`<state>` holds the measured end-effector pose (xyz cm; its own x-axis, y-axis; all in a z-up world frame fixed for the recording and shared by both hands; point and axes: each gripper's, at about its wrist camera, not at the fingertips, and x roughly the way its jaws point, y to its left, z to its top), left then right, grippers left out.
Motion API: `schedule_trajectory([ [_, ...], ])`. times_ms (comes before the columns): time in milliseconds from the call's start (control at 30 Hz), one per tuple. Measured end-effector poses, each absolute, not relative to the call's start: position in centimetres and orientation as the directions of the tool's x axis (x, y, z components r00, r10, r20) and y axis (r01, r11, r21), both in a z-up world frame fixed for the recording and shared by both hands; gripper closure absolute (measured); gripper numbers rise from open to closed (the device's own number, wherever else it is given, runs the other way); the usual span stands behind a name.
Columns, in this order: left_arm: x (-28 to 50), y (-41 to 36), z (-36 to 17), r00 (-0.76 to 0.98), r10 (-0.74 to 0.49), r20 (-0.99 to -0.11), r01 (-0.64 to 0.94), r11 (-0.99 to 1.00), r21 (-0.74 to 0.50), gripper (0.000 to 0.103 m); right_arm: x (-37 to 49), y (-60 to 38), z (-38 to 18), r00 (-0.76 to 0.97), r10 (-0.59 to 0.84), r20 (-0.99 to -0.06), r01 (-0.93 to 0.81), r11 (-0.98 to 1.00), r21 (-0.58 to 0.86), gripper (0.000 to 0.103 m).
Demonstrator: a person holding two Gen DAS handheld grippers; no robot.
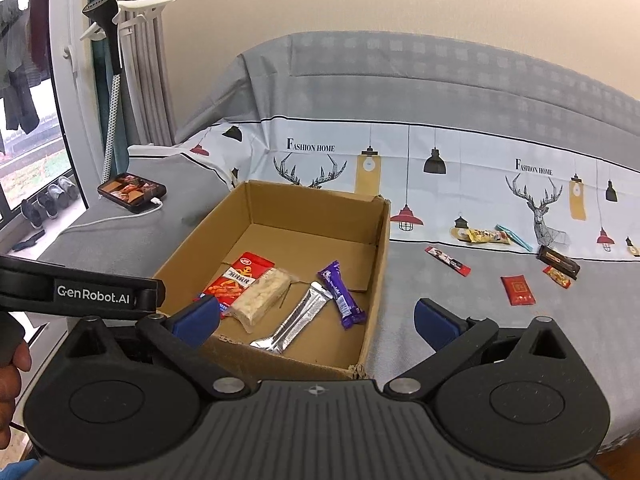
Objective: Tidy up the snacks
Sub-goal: 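Withdraw both tools from the box toward the remaining snacks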
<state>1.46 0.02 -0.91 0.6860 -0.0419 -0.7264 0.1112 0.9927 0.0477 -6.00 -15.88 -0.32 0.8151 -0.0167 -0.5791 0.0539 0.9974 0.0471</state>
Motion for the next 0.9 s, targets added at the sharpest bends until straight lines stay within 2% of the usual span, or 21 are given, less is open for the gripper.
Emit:
schedule_trajectory([
  [600, 1.6, -0.1, -1.2, 0.684, -0.032, -0.729, 0.112, 0.992, 0.062, 0.000, -5.7, -16.2, -0.7, 0.806, -0.010, -0.592, 0.060, 0.996, 0.064, 0.001],
  [900, 2.2, -0.8, -1.5, 0.669, 0.019, -0.743, 0.086, 0.991, 0.103, 0.000, -5.1, -17.5, -1.7, 0.800, 0.026, -0.600, 0.055, 0.991, 0.118, 0.001],
])
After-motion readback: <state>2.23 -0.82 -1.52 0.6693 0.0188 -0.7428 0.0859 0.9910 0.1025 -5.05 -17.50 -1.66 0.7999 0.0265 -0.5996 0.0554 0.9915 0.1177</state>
